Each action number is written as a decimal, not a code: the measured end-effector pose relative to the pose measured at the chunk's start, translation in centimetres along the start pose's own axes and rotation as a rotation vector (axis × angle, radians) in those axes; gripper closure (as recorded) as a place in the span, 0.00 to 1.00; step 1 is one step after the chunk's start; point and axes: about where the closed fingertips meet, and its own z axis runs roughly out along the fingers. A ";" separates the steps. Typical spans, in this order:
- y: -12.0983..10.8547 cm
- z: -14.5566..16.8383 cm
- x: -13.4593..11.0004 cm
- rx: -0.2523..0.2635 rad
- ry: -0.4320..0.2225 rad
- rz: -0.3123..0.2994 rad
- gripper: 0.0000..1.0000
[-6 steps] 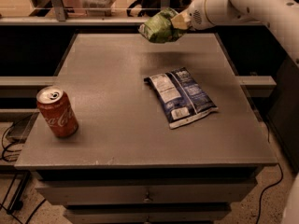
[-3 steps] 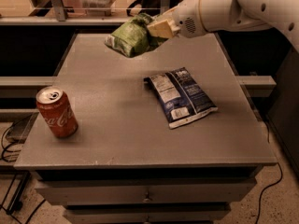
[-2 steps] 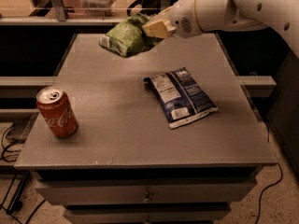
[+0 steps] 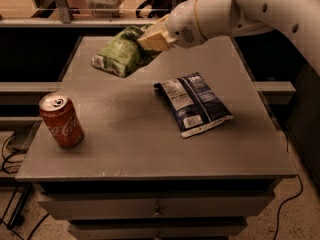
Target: Move green jalapeno chip bag near coke can
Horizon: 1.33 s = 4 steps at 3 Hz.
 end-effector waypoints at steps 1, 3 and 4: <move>3.4 1.7 0.6 -0.061 0.018 -0.056 1.00; 9.2 4.4 3.3 -0.115 -0.018 -0.039 0.59; 10.9 5.3 4.4 -0.109 -0.040 -0.008 0.36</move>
Offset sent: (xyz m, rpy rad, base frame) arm -0.0805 0.0515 -0.0768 -0.0177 0.0230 0.1519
